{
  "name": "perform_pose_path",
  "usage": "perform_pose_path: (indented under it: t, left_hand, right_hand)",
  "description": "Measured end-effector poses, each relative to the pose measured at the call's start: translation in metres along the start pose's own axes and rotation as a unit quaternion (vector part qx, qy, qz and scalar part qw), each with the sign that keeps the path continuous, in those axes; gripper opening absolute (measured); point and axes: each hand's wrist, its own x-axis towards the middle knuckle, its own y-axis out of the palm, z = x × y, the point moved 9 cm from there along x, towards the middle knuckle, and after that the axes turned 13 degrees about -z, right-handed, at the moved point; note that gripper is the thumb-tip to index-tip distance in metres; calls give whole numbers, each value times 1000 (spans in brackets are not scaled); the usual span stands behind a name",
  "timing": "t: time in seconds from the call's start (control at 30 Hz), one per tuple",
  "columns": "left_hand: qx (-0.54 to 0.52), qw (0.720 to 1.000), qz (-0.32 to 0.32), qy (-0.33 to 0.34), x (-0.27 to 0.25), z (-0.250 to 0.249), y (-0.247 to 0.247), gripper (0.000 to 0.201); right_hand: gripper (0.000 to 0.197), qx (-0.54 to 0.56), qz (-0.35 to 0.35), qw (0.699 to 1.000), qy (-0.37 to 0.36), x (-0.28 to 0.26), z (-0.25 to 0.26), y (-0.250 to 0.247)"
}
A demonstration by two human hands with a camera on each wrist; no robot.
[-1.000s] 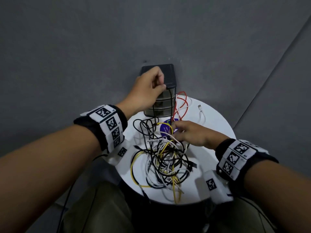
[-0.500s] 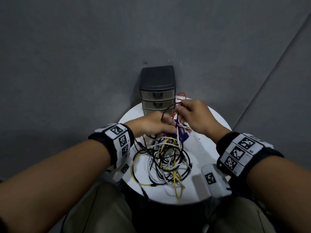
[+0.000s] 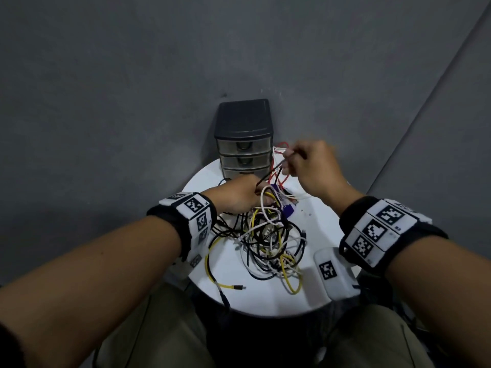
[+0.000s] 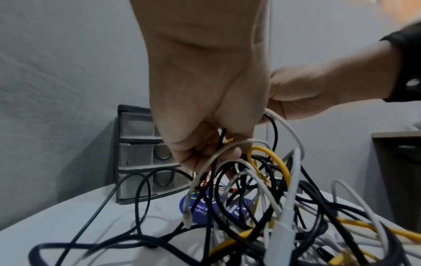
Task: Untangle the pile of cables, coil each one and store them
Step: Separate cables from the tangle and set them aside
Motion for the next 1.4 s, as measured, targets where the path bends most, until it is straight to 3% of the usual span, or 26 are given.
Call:
perform_pose_path:
  t: [0.1, 0.17, 0.27, 0.37, 0.5, 0.67, 0.83, 1.0, 1.13, 1.27, 1.4]
  left_hand:
    - [13, 1000, -1, 23, -2, -6, 3, 15]
    - [24, 999, -6, 25, -2, -8, 6, 14]
    - [12, 999, 17, 37, -3, -13, 13, 23]
    - [42, 997, 50, 40, -6, -17, 24, 32]
    - [53, 995, 72, 50, -6, -19, 27, 19]
    - [-37, 999, 7, -2, 3, -8, -10, 16]
    - [-68, 997, -27, -28, 6, 9, -46, 24]
    - [-53, 998, -14, -27, 2, 5, -54, 31]
    - [-64, 997, 14, -42, -3, 11, -45, 16]
    - [-20, 999, 3, -48, -7, 22, -49, 6]
    - [106, 988, 96, -65, -22, 40, -33, 14]
  right_hand:
    - [27, -72, 102, 991, 56, -13, -24, 18]
    - [23, -83, 119, 986, 76, -18, -31, 22]
    - [31, 71, -2, 993, 90, -3, -13, 6]
    - [27, 156, -142, 975, 73, 17, 10, -29]
    - [22, -23, -128, 991, -24, 25, 29, -44]
    - [21, -140, -120, 981, -63, 28, 20, -65]
    - [22, -225, -26, 974, -6, 26, -3, -64]
    - [15, -186, 118, 975, 18, 12, -12, -31]
    - [31, -181, 201, 963, 5, -2, -8, -9]
    - [25, -206, 236, 949, -30, -15, 0, 3]
    - [20, -253, 235, 931, -118, -21, 8, 15]
